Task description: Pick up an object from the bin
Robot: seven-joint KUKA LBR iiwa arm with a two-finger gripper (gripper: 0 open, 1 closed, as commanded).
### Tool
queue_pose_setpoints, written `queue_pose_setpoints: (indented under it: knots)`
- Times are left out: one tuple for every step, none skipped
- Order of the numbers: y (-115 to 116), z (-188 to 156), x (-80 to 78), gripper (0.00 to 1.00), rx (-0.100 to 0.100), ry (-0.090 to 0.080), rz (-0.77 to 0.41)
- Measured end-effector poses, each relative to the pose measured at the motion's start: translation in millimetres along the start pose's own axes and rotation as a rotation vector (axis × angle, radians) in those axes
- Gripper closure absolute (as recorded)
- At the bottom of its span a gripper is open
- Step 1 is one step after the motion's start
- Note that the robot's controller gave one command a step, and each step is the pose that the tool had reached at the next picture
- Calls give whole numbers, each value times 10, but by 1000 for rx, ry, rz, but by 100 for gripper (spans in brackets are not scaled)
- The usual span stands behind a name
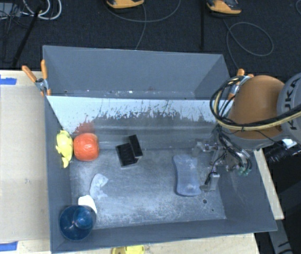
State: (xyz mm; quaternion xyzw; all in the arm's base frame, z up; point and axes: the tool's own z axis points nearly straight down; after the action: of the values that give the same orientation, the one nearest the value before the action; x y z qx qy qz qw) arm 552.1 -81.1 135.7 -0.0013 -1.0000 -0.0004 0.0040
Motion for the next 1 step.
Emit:
queue_pose_setpoints:
  knots:
    - [4,-45,-18,0,1,-7,-3]
